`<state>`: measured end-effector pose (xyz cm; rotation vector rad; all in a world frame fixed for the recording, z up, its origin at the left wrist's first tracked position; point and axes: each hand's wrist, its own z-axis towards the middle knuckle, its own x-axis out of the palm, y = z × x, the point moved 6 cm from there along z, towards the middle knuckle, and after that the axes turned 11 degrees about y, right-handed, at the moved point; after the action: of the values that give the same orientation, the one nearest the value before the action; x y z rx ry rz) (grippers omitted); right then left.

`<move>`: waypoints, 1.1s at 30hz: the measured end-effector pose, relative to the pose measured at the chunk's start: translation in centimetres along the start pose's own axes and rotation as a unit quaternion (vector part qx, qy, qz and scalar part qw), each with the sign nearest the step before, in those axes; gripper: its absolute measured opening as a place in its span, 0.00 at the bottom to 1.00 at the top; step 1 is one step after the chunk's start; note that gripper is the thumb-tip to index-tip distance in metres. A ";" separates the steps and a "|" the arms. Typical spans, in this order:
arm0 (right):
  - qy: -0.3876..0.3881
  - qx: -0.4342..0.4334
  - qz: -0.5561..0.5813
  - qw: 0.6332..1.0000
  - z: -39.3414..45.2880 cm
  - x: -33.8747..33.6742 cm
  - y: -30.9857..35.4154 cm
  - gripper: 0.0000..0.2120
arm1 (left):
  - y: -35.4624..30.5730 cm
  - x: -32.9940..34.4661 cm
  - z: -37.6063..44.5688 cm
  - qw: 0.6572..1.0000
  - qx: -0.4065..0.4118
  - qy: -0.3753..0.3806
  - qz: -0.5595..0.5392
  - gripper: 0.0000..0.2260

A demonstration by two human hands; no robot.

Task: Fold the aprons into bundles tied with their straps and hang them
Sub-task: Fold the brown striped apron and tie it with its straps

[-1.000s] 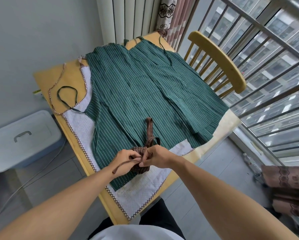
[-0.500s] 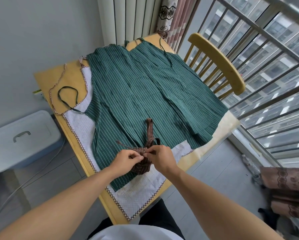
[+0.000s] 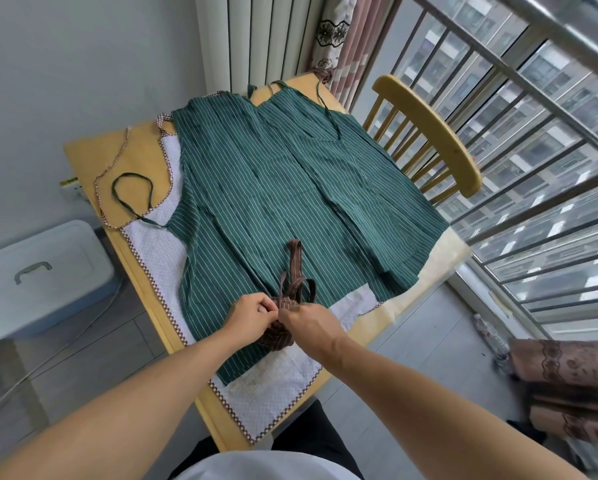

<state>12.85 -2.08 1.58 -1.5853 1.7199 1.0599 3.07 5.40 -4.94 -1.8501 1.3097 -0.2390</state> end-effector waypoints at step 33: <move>0.126 0.041 0.297 0.945 1.8 -0.5 -2.3 0.09 | -0.1 -0.2 -4.9 0.946 0.265 -0.136 0.130 0.10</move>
<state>14.95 -0.32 0.64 -1.2082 2.4797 1.0608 0.22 3.08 -1.76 -1.1956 1.1418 -0.1659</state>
